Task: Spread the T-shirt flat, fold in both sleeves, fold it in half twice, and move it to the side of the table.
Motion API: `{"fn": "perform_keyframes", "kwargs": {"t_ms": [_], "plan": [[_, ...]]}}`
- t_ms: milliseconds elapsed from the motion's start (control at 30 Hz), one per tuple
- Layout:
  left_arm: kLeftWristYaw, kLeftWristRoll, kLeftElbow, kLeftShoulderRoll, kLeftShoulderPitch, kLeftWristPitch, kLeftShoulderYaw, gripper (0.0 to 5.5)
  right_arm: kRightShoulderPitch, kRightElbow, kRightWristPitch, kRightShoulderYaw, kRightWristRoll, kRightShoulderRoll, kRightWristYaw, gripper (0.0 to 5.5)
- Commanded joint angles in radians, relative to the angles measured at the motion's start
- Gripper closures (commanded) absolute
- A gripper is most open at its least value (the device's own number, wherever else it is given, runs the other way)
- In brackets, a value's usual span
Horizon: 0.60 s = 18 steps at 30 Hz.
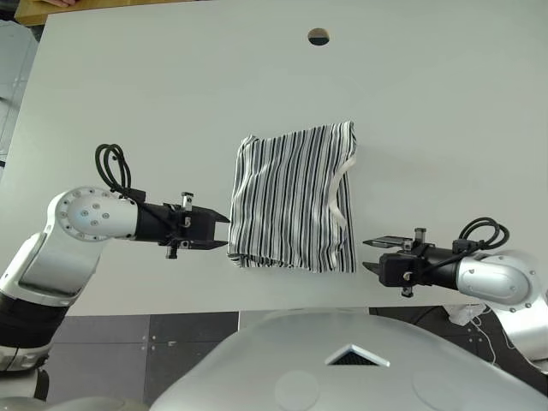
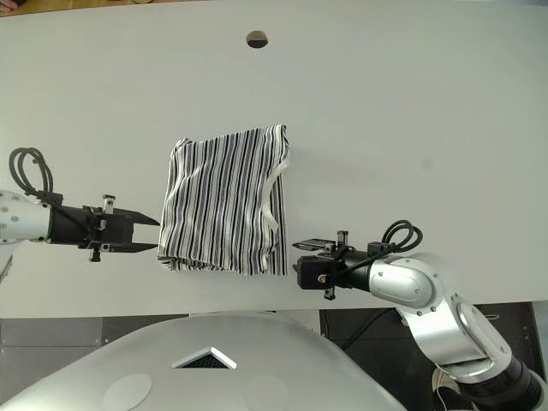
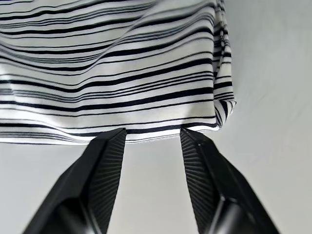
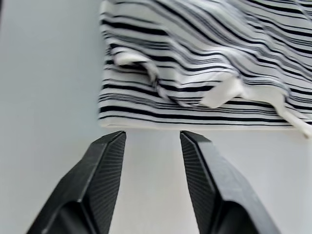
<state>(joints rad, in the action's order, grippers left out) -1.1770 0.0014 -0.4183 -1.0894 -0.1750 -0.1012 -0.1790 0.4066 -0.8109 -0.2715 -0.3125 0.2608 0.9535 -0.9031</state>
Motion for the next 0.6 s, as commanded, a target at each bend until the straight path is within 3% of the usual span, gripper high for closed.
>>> {"fn": "perform_keyframes", "kwargs": {"t_ms": [33,400,600], "plan": [[0.053,0.112,0.013,0.012,-0.031,0.074,-0.057,3.39,-0.005,0.044,0.05,-0.024,0.028,-0.016,0.023,3.34],[0.087,0.143,-0.009,0.092,-0.044,0.124,-0.128,3.39,-0.109,0.184,0.171,-0.168,0.107,-0.202,0.119,3.34],[0.095,0.152,0.024,0.097,-0.023,0.159,-0.13,3.35,-0.141,0.22,0.191,-0.188,0.12,-0.238,0.122,3.52]]}}
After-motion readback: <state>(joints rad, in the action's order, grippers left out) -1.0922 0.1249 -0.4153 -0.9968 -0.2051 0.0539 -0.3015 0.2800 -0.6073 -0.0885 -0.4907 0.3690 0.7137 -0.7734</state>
